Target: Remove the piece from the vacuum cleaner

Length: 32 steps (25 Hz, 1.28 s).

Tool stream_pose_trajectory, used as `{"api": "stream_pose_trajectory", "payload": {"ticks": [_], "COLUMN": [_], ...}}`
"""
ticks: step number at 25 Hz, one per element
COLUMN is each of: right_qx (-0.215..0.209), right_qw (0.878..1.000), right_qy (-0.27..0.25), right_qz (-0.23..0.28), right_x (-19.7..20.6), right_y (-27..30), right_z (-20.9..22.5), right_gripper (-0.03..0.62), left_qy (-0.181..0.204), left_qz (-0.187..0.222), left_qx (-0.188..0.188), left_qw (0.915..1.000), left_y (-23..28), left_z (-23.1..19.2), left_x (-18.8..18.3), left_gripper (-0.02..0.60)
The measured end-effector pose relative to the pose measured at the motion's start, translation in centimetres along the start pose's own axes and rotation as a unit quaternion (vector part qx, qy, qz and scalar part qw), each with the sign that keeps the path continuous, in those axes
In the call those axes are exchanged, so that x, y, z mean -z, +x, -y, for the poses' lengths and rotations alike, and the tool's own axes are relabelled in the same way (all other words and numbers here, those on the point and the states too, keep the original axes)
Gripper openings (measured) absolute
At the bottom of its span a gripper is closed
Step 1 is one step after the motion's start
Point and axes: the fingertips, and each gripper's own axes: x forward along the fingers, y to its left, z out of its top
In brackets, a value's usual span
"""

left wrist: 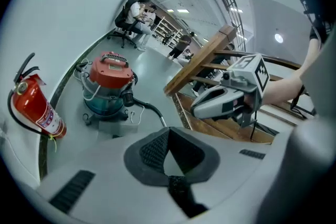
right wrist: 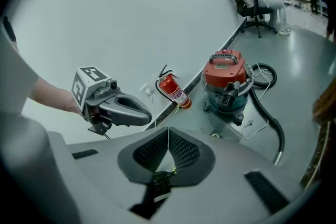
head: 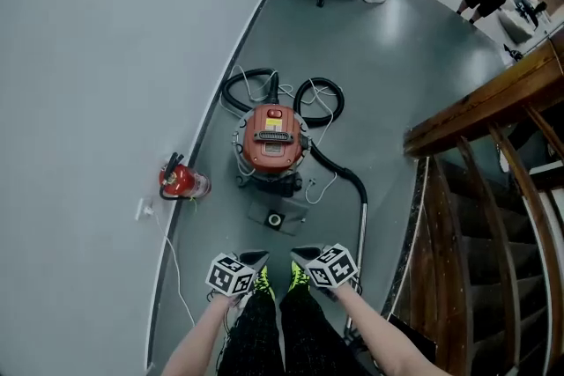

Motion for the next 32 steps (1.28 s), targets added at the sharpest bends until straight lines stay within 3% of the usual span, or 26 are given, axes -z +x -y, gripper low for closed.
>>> {"api": "stream_pose_trajectory", "payload": {"ticks": [4,14,24,32], "right_qx": [0.002,-0.001,0.010,0.017], "right_qw": [1.000,1.000,0.999,0.998], "right_qy": [-0.001,-0.013,-0.036,-0.041], "right_qz": [0.001,0.007,0.037,0.053], "right_x": [-0.4,-1.6,-4.9,-6.6], "right_y": [-2.0,-6.2,-9.6,-10.9], "right_z": [-2.0,-7.5,-10.2,-12.0], "right_gripper": [0.018,0.018,0.018,0.018], "left_qy": [0.015,0.011,0.025,0.034], "left_qz": [-0.012,0.003,0.033,0.033], "left_qx": [0.008,0.018,0.016,0.037], "left_qw": [0.9998,0.9998,0.9990,0.9982], "left_y": [-1.9,-6.9,-10.4,-11.6], "left_z": [1.8,6.4,9.0,11.1], "left_x": [-1.0,-3.4,-7.6,-9.2], "left_gripper": [0.009,0.009,0.009,0.009]}}
